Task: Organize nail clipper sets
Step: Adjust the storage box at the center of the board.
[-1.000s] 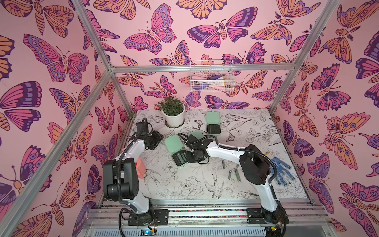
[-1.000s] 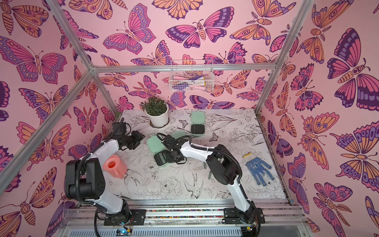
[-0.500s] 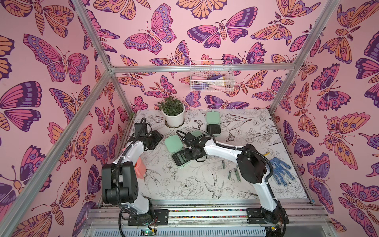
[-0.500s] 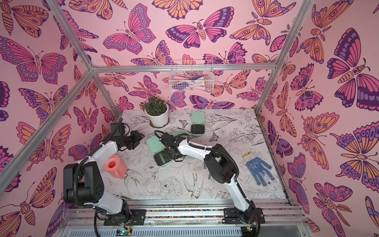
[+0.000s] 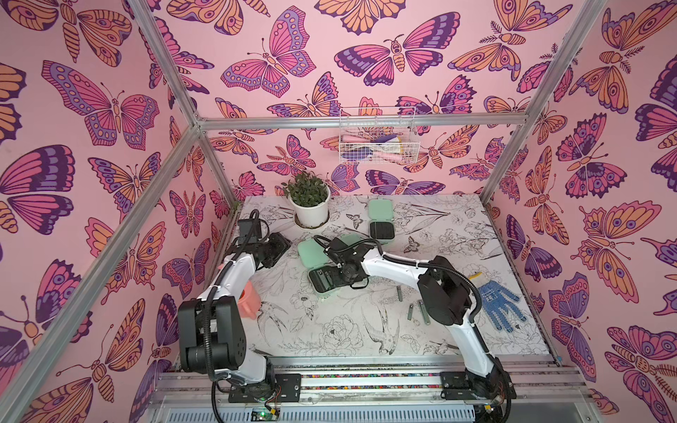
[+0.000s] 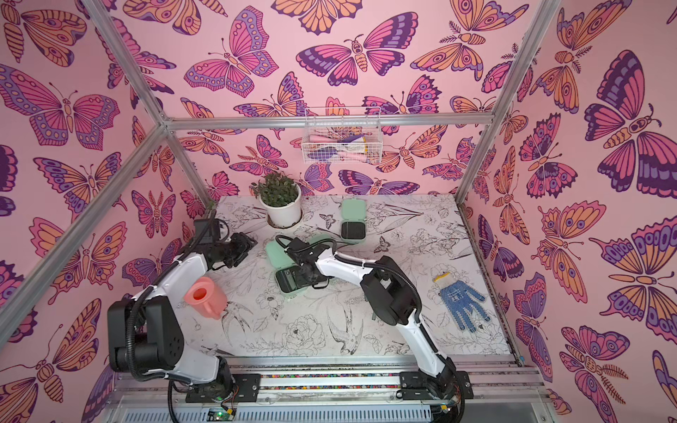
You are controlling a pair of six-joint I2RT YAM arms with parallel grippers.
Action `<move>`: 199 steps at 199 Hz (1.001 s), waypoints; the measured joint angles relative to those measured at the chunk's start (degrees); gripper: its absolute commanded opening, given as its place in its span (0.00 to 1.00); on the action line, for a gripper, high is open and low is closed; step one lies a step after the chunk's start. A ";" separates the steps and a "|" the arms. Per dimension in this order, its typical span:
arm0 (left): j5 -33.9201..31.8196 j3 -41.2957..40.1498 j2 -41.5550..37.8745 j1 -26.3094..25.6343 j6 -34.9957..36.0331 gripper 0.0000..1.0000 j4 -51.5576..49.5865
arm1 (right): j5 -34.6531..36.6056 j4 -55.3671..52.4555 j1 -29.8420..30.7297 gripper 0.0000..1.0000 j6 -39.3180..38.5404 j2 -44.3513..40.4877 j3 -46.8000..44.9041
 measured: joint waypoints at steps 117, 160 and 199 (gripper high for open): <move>0.55 -9.97 -14.60 -0.04 2.03 0.28 -18.93 | 4.50 -6.64 -2.71 0.00 -35.19 -1.60 -1.25; -1.57 -16.61 -9.46 -0.15 -1.03 0.05 -16.98 | 3.54 -5.73 -5.38 0.00 -39.58 -1.62 -1.42; -0.35 -16.63 -0.37 -2.49 -1.57 0.02 -9.25 | 3.26 -4.37 -5.38 0.00 -40.28 -2.16 -2.64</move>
